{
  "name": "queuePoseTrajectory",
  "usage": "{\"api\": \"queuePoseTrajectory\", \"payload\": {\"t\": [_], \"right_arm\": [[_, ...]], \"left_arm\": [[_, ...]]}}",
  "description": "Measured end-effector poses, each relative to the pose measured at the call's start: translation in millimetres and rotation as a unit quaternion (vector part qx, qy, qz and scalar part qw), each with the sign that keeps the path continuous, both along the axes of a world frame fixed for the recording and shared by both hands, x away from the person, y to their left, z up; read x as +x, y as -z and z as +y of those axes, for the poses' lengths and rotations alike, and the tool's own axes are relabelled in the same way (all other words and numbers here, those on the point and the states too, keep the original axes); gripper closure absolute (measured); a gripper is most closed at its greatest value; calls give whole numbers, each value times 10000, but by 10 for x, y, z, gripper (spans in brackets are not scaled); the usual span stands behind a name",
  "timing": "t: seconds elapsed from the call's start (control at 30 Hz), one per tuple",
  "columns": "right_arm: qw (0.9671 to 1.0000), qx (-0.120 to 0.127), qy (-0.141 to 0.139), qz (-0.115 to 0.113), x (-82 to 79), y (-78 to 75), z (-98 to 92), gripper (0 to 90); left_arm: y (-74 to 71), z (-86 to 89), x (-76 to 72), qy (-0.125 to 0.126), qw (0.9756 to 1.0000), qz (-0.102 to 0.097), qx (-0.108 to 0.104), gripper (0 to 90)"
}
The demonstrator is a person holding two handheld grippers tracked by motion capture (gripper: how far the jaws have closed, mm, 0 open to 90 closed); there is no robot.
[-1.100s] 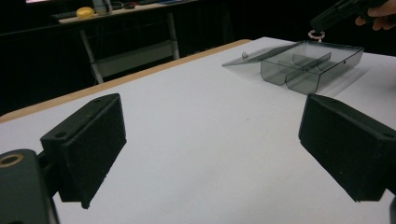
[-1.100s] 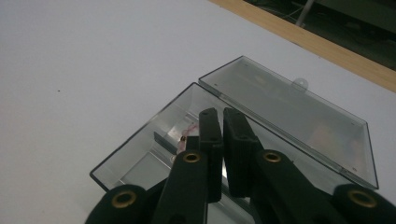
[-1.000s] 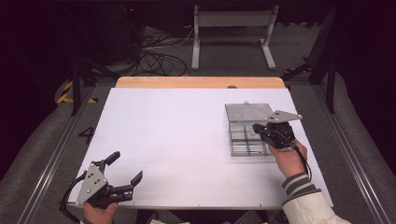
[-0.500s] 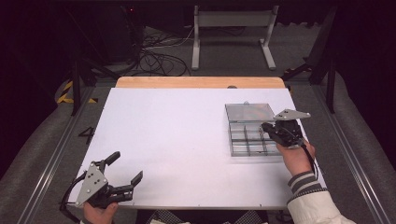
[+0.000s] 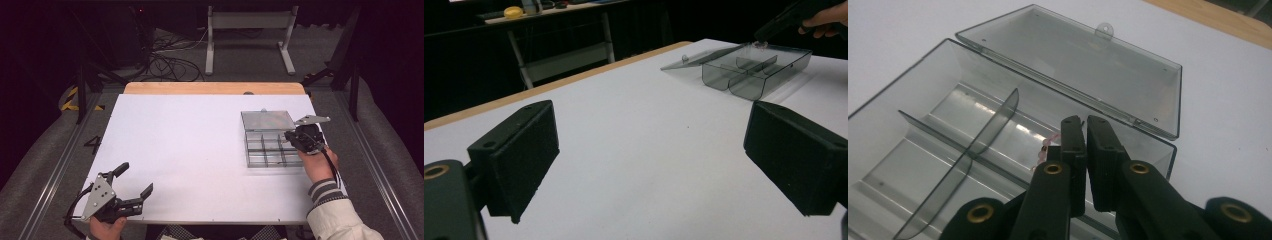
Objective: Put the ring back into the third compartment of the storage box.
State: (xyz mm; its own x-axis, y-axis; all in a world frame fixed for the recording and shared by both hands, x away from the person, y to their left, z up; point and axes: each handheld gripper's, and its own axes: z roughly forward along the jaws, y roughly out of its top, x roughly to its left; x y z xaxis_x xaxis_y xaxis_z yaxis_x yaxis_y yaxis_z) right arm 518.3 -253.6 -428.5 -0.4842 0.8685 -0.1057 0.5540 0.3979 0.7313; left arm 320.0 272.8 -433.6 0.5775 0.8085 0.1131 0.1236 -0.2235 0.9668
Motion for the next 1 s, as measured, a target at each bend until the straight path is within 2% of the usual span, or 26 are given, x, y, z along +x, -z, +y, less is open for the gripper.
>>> {"api": "queuePoseTrajectory", "payload": {"t": [0.67, 1.0], "right_arm": [[9988, -300, 254, 300, 120, 146, -76, 867], [9983, -352, 244, 398, 142, 183, -68, 872]], "left_arm": [[0, 0, 0, 0, 10000, 6, -11, 80], [-1, 2, 0, 7, 10000, 7, 2, 80]]}}
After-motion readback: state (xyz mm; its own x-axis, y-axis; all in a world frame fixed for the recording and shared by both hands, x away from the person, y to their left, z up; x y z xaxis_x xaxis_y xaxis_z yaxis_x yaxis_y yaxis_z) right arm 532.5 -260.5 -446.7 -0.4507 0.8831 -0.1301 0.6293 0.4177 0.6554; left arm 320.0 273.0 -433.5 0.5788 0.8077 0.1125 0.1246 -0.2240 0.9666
